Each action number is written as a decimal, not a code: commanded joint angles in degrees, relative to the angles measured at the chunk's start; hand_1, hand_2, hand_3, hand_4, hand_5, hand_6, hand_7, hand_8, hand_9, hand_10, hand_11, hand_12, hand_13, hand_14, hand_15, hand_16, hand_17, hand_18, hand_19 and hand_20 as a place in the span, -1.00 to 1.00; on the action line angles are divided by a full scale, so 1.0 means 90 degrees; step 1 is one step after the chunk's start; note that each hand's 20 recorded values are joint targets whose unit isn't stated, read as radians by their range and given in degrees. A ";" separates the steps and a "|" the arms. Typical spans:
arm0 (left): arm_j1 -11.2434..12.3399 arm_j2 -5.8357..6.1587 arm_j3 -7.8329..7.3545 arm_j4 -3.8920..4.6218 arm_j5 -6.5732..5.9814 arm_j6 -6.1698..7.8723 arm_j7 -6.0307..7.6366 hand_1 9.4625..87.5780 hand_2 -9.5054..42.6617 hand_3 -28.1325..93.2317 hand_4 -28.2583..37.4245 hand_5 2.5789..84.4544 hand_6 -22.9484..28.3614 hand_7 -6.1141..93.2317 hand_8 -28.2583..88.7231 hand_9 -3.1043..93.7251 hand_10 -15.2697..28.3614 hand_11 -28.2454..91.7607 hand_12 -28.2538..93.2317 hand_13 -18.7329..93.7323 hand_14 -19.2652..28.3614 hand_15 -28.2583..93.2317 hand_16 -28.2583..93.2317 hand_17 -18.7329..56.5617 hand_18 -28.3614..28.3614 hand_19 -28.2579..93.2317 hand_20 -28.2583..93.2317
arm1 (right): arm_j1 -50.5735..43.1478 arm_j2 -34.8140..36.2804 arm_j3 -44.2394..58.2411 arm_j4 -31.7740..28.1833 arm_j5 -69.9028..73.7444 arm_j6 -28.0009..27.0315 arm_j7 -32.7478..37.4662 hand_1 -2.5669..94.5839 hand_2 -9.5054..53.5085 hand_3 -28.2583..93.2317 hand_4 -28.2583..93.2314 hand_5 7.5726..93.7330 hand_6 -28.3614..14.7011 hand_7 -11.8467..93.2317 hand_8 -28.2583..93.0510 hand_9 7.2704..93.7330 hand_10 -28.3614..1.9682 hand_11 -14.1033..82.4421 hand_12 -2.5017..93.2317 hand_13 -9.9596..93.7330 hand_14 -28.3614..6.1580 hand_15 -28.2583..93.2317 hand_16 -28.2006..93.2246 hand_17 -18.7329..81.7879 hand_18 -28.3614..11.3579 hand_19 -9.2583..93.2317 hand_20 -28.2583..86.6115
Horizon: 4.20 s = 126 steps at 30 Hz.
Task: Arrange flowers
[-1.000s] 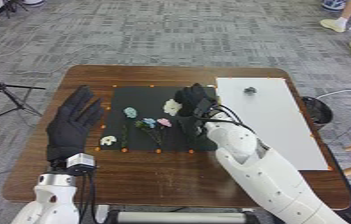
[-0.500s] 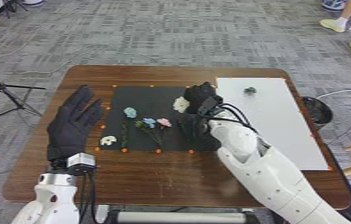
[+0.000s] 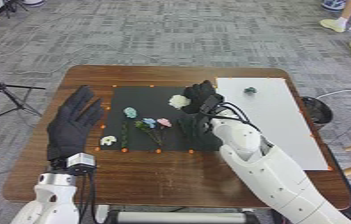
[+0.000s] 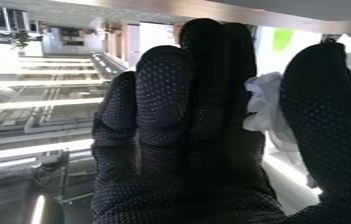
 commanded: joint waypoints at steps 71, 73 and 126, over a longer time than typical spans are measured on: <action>0.0067 -0.0134 0.0095 0.0056 -0.0011 -0.0231 -0.0001 -0.66 -0.86 0.60 -1.00 -0.42 -0.01 -0.40 -0.73 -0.46 0.21 -0.25 -0.28 -0.32 0.45 -0.30 -0.45 -0.87 0.73 0.12 -0.41 | -0.1054 0.1552 0.1339 -0.1569 0.2568 -0.1900 0.0458 0.16 -1.00 0.85 -1.00 0.45 0.39 0.17 -0.64 0.78 0.63 -0.32 0.05 0.54 0.70 0.41 0.17 -0.12 -0.42 0.64 0.18; 0.0050 -0.0134 0.0114 0.0066 -0.0015 -0.0239 0.0000 -0.66 -0.86 0.60 -1.00 -0.42 -0.01 -0.40 -0.73 -0.46 0.21 -0.25 -0.28 -0.32 0.45 -0.30 -0.45 -0.87 0.73 0.12 -0.41 | -0.1163 0.1464 0.1285 -0.1779 0.2654 -0.1692 0.0479 0.16 -1.00 0.85 -1.00 0.46 0.39 0.16 -0.65 0.78 0.62 -0.32 0.06 0.54 0.69 0.42 0.17 -0.12 -0.44 0.64 0.19; 0.0010 -0.0883 0.0263 0.0342 0.0423 -0.0485 -0.0584 -0.65 -0.88 0.59 -1.00 -0.44 -0.02 -0.42 -0.73 -0.51 0.17 -0.27 -0.28 -0.37 0.38 -0.34 -0.44 -0.89 0.71 0.10 -0.41 | -0.4205 0.1070 0.6295 -0.4420 0.8461 -0.3694 0.0527 -0.53 -0.59 0.85 -0.91 -0.51 0.15 -0.56 -0.68 -0.54 -0.04 -0.49 -0.48 -0.50 -0.11 -0.04 -0.24 -0.60 -0.69 0.16 -0.09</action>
